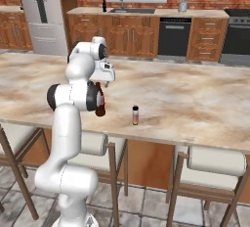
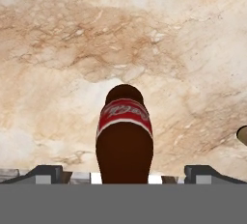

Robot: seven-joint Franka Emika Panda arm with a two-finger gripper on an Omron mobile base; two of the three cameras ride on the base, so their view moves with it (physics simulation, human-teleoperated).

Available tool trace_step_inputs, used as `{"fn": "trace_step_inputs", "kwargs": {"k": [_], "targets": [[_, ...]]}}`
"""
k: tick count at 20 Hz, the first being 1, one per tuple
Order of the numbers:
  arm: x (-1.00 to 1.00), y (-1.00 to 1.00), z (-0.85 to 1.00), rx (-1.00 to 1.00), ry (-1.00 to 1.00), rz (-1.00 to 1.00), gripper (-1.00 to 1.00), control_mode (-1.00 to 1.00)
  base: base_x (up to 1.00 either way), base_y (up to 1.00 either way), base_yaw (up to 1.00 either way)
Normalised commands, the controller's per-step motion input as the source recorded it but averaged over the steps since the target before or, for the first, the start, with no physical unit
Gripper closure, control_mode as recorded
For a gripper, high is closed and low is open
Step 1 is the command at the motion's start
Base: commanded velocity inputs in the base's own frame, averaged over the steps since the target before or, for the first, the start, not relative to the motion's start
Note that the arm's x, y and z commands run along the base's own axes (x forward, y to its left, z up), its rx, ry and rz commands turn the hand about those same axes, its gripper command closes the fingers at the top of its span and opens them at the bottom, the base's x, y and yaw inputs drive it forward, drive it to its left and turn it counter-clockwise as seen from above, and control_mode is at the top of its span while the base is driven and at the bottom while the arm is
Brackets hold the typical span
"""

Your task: Place the large bottle from the dining counter next to the other large bottle outside the sink, and place the small bottle from the dining counter next to the other small bottle inside the sink.

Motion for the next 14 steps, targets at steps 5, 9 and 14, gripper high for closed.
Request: {"fn": "trace_step_inputs", "kwargs": {"k": [5,9,14], "targets": [[0.00,0.00,0.00,0.00,0.00,0.00,-1.00,-1.00,0.00,0.00,0.00],[0.00,0.00,0.00,0.00,0.00,0.00,1.00,-1.00,0.00,0.00,0.00],[0.00,0.00,0.00,0.00,0.00,0.00,1.00,-1.00,0.00,0.00,0.00]]}}
